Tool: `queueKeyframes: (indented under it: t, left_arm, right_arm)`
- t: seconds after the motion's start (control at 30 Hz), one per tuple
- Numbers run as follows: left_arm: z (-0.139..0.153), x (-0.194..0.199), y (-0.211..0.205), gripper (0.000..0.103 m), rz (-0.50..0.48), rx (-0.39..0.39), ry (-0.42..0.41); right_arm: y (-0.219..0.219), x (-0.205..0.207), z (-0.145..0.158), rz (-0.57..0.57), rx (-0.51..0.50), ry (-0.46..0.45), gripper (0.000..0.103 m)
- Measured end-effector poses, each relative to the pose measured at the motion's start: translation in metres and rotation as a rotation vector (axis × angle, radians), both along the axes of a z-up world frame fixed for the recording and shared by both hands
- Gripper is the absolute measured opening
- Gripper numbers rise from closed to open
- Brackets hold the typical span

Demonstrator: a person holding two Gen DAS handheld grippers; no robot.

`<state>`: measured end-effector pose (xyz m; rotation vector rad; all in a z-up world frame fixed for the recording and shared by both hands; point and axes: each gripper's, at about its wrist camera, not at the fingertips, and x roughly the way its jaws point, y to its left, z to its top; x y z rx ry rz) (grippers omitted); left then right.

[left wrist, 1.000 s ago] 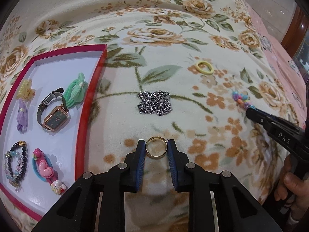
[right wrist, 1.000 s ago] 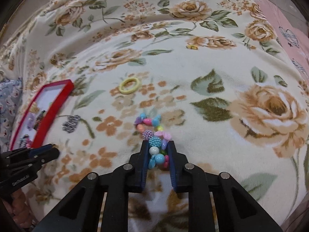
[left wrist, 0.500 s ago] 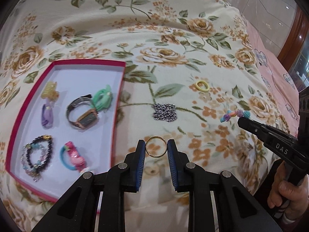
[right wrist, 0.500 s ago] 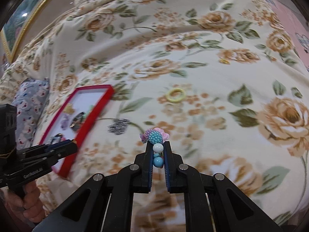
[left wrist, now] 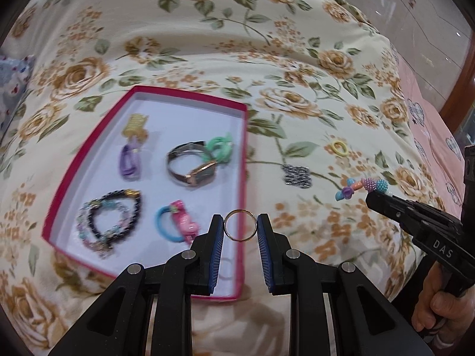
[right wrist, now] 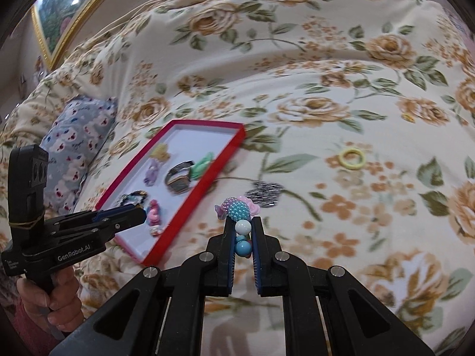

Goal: Organize jewelry
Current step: 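Carry the ring and bead bracelet into the red box and open both tools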

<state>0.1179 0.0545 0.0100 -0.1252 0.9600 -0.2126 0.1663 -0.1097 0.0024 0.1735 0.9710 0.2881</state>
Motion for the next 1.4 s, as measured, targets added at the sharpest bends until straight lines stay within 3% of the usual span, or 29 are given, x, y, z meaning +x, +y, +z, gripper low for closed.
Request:
queueKeyframes:
  t: [0.7,1.4]
  left_arm:
    - [-0.008,-0.009,0.08,0.022,0.2,-0.022,0.019]
    - [-0.03,0.026,0.107,0.022,0.254,0.029,0.05]
  right_arm:
    - [0.077,0.019,-0.01,0.156,0.031,0.018,0.009]
    - [0.123,0.058,-0.043,0.214,0.034,0.065,0.009]
